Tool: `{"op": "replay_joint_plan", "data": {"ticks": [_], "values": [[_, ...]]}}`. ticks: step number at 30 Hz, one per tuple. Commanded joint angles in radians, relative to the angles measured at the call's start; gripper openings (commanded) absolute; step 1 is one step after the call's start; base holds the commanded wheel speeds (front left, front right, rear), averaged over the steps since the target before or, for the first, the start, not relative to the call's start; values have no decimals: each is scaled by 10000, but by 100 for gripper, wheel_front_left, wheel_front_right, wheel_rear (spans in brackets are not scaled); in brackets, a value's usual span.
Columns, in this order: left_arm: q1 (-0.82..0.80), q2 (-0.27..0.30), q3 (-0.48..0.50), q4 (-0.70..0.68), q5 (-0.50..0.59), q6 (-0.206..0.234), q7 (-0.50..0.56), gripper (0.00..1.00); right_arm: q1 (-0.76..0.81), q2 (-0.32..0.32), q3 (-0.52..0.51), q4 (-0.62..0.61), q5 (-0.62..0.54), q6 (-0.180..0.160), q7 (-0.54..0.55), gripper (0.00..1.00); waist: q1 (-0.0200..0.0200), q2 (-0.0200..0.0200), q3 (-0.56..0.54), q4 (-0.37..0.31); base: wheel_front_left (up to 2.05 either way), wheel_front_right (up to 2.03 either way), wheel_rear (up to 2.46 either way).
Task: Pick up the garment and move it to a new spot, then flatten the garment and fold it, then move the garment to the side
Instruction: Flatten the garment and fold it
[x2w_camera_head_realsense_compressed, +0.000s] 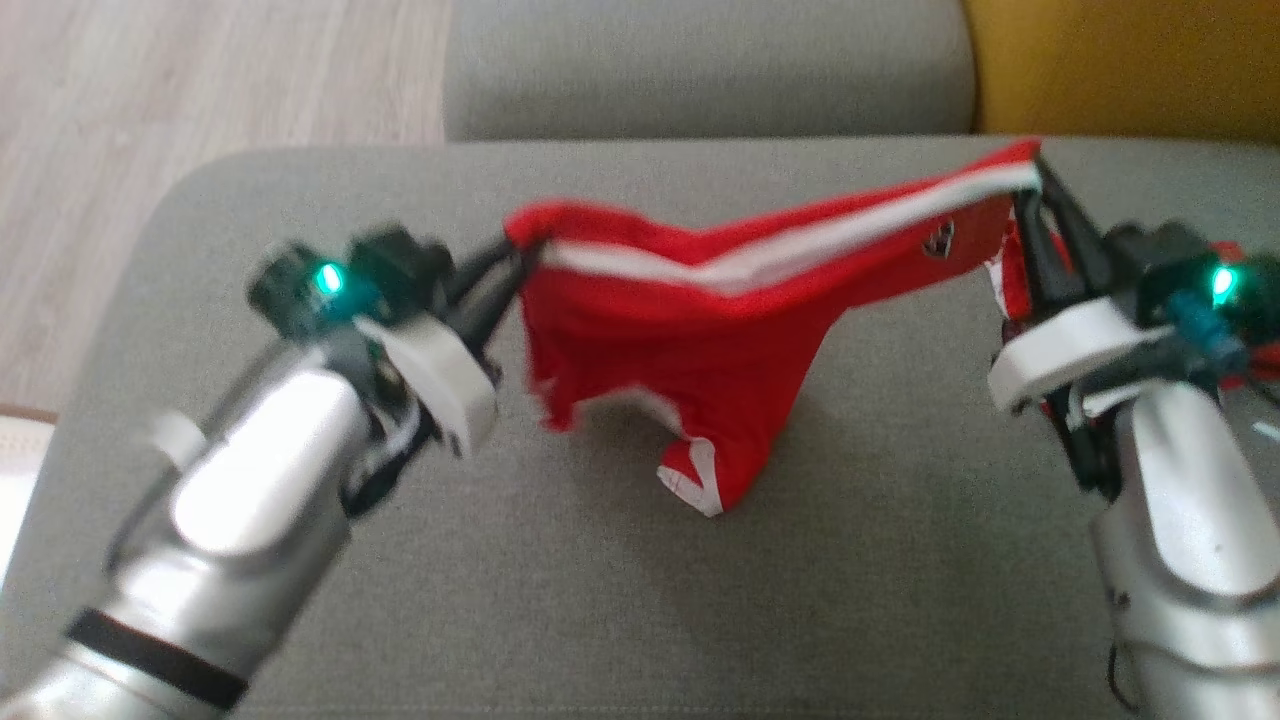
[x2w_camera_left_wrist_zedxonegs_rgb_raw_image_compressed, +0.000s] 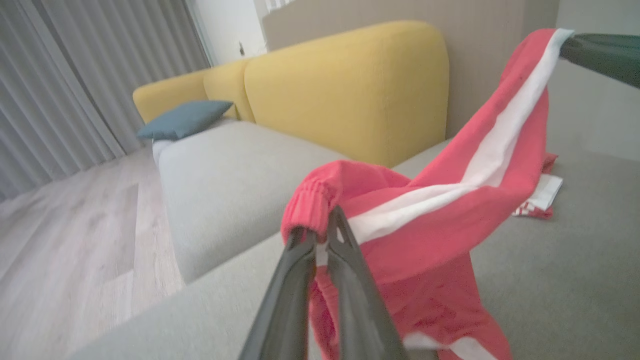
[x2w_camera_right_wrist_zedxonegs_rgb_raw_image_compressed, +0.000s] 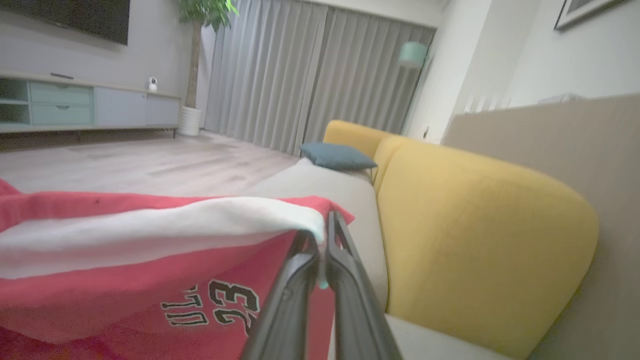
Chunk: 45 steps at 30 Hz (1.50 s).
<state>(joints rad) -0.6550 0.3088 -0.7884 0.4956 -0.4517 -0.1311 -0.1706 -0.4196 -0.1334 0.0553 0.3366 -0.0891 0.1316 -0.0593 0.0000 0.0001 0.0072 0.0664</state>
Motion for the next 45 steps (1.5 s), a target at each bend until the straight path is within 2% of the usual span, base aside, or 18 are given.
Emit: {"op": "replay_joint_plan", "data": {"ticks": [1, 7, 13, 19, 22, 25, 29, 32, 35, 38, 40, 41, 45], "values": [[-979, 473, 629, -592, -126, 14, 169, 0, -645, -127, 327, -561, 132, -9, 92, 0, 0, -1, -404, -11, 0, 0, 0], [-1533, 1174, 1058, -1980, -494, 110, 1115, 0, -908, -229, 488, -1465, 519, -9, 625, 0, 0, -1, -904, 12, 0, 0, 0], [-910, 1769, 1429, -3883, -1068, 610, 2038, 0, 96, 117, 121, -2739, 915, -9, 1517, 0, 0, -1, -1153, 45, 0, 0, 0], [-274, 2397, 1891, -5727, -1789, 1171, 3039, 0, 828, 203, -353, -4391, 1028, -9, 2654, 0, 0, -1, -951, 148, 0, 0, 0], [-369, 2673, 2125, -6147, -1932, 1333, 3392, 0, 748, 124, -476, -4859, 1110, -9, 3196, 0, 0, -1, -680, 162, 0, 0, 0], [-679, 2595, 2342, -6039, -2295, 1390, 3678, 0, 253, -119, -335, -4855, 1165, -9, 3602, 0, 0, -1, -276, 143, 0, 0, 0], [-1637, 2409, 2368, -5270, -2397, 1130, 3969, 0, -1210, -575, 281, -3955, 1474, -9, 3781, 0, 0, -1, 597, 10, 0, 0, 0], [-2923, 2186, 2385, -4225, -2206, 833, 4025, 0, -3007, -866, 545, -2684, 1682, -9, 3612, 0, 0, -1, 1522, -89, 0, 0, 0], [-4333, 1830, 2545, -2735, -1904, 773, 3714, 0, -5044, -791, 410, -1002, 1590, -9, 2943, 0, 0, -1, 2304, -213, 0, 0, 0], [-5746, 1607, 2645, -1282, -1316, 755, 2953, 0, -6948, -558, 227, 717, 1062, -9, 1958, 0, 0, -1, 2878, -318, 0, 0, 0], [-6601, 1386, 2809, -464, -1054, 852, 2267, 0, -8065, -310, -250, 1704, 688, -9, 1258, 0, 0, -1, 3262, -329, 0, 0, 0], [-7229, 1113, 2939, 283, -936, 896, 1585, 0, -8865, -45, -746, 2567, 296, -9, 664, 0, 0, -1, 3558, -301, 0, 0, 0], [-7730, 656, 3064, 1228, -953, 875, 693, 0, -9573, 218, -1248, 3735, -127, -9, 61, 0, 0, -1, 3996, -228, 0, 0, 0]]}}
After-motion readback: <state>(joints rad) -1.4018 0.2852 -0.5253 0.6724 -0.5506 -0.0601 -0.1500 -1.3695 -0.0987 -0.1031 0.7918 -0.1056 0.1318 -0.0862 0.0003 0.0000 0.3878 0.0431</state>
